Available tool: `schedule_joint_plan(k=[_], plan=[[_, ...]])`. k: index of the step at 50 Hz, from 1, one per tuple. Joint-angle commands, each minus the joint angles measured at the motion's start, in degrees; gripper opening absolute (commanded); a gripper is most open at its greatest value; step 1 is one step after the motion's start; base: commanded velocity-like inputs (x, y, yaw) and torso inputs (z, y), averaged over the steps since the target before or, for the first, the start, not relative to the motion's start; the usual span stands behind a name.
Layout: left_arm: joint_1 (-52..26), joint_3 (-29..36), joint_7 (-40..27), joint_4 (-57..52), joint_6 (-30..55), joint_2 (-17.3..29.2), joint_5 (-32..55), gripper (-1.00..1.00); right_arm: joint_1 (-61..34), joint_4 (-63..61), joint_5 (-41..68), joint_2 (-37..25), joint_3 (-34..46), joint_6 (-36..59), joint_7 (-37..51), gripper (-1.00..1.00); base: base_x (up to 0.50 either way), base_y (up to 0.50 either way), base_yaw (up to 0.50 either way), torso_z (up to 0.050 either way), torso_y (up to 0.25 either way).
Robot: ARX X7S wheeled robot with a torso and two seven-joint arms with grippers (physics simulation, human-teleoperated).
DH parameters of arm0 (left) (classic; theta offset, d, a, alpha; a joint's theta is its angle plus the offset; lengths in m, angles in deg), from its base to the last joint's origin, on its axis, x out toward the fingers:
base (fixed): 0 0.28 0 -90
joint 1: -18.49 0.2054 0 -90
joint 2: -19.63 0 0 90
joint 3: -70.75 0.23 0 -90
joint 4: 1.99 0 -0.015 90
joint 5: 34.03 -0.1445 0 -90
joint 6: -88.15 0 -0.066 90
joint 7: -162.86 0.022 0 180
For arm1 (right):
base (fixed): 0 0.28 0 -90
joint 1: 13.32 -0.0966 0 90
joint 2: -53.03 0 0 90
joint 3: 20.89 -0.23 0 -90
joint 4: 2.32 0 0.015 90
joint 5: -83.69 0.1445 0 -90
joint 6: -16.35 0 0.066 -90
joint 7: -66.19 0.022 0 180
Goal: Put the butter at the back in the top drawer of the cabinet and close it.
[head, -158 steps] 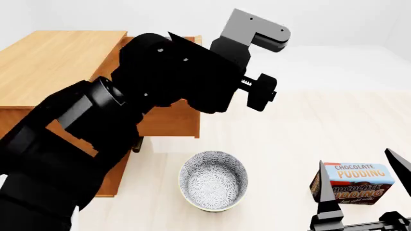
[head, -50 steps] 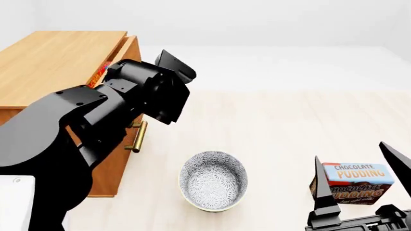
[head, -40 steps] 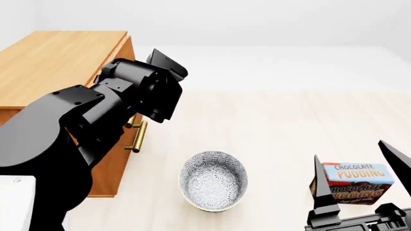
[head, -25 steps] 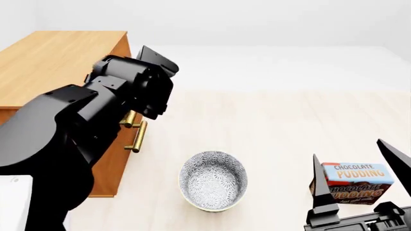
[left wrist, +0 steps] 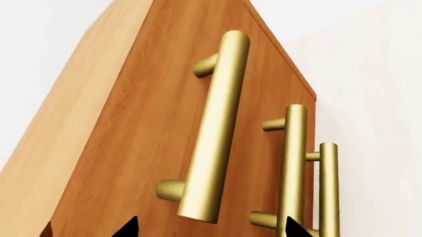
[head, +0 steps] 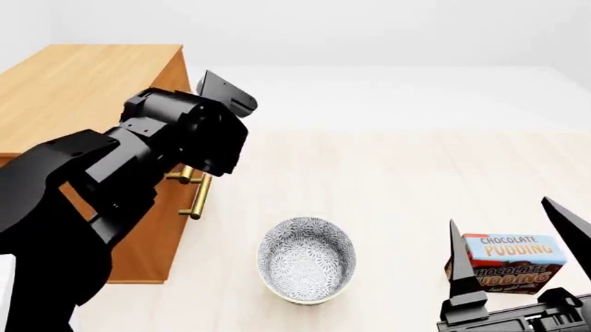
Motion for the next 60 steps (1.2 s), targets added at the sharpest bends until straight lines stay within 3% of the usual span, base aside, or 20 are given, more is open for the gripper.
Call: schedule_joint_plan(k=[1,8,18,23,31,39,60], plan=[[2.45,0.31,-11.73,-13.76,3.27,7.84,4.77,1.00,-0.10,-0.02,-0.07,-0.11,-0.03,-0.05,-0.01,1.00,0.00,0.00,0.00,0.000,0.000],[3.97,-1.94,-21.72,-25.86,4.56,12.59,9.88,1.00,-0.05,-0.02,-0.10,-0.11,-0.05,-0.07,-0.09,1.00,0.00,0.00,0.00,0.000,0.000],[4.63,-4.02,-30.65,-39.90,3.99,18.66,16.56,1.00,-0.20,-0.02,0.20,-0.11,-0.30,0.09,-0.43,1.00,0.00,0.00,0.00,0.000,0.000],[-1.78,5.74,-30.89,-52.29,-6.76,24.02,23.97,1.00,-0.23,-0.02,0.26,-0.11,-0.38,0.10,-0.57,1.00,0.00,0.00,0.00,0.000,0.000],[-6.54,6.72,-30.53,-71.10,-16.27,34.02,27.10,1.00,-0.08,-0.02,0.07,-0.11,-0.31,-0.04,-0.49,1.00,0.00,0.00,0.00,0.000,0.000],[-7.38,0.50,-23.35,-89.77,-21.66,46.87,21.00,1.00,-0.59,-0.02,1.05,-0.11,-0.89,0.43,-1.30,1.00,0.00,0.00,0.00,0.000,0.000],[-4.94,-9.71,-0.58,-115.12,-36.26,76.19,13.03,1.00,-0.70,-0.02,1.06,-0.11,-1.19,-1.99,-2.73,1.00,0.00,0.00,0.00,0.000,0.000]])
